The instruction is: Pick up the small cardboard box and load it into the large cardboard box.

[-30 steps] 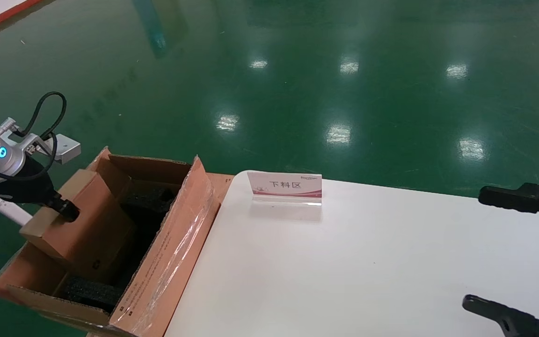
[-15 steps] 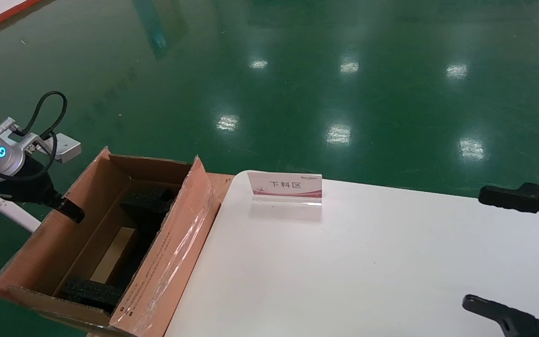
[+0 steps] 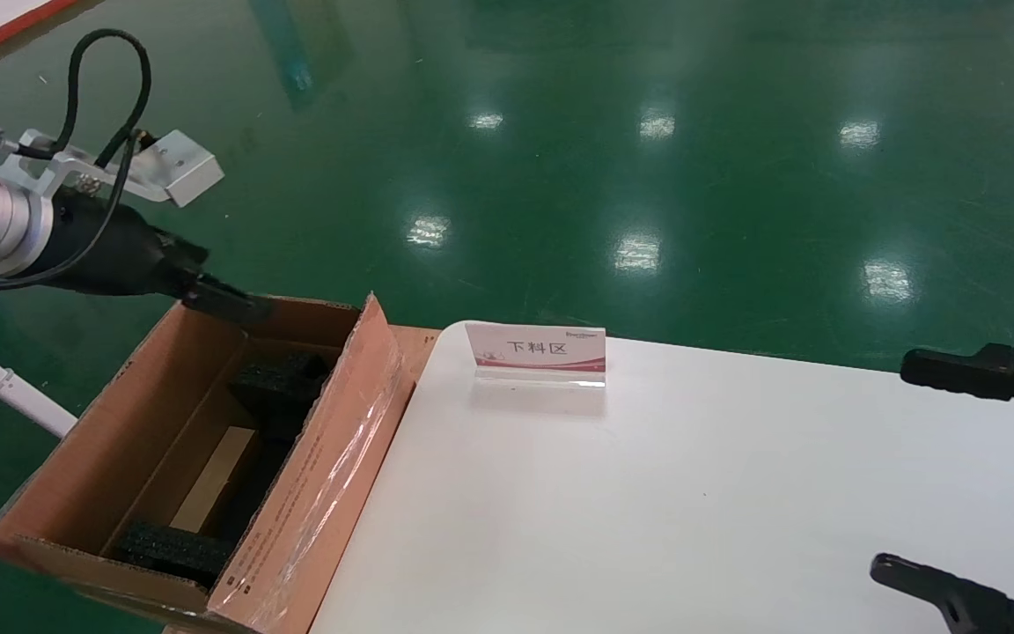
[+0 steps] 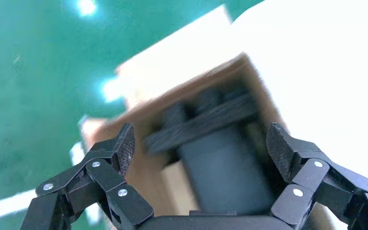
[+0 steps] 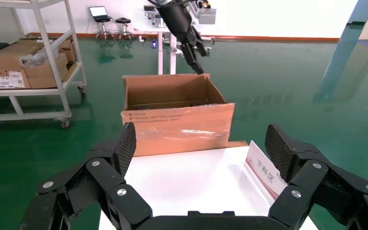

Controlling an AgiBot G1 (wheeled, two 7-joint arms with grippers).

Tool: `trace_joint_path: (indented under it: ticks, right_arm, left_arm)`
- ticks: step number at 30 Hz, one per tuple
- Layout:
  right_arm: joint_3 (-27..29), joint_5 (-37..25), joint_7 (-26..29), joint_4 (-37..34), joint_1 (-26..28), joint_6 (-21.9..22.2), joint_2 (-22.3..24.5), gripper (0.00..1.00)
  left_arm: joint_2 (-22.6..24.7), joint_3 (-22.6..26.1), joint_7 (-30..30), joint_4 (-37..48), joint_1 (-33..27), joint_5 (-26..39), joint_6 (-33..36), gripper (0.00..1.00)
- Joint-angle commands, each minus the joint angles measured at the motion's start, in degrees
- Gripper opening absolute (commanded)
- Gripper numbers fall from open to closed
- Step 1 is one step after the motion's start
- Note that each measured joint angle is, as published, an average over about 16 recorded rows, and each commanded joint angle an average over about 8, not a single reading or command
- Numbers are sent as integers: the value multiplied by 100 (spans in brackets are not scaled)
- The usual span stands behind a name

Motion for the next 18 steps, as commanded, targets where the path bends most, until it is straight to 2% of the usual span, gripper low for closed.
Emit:
trace_joint_path:
  ticks: [1,8,14,18]
  right_arm:
    - [-1,0,0,0,0,0,0,100]
    - [-2,2,-1,-1,0,1,1,100]
    - [-2,2,-2,-2,0,2,1,100]
    - [-3,3,-3,-3,0,1,1,100]
  left_arm:
    - [-148,-94,59,-292,-133,-95,-75,100]
    - [-320,-362,740,-362,-131,-866,-141,100]
    - [-337,-518,993,-389,-52,-1024,-128,100]
    - [-290,-907,1187,-373,268,-1152,-14,100]
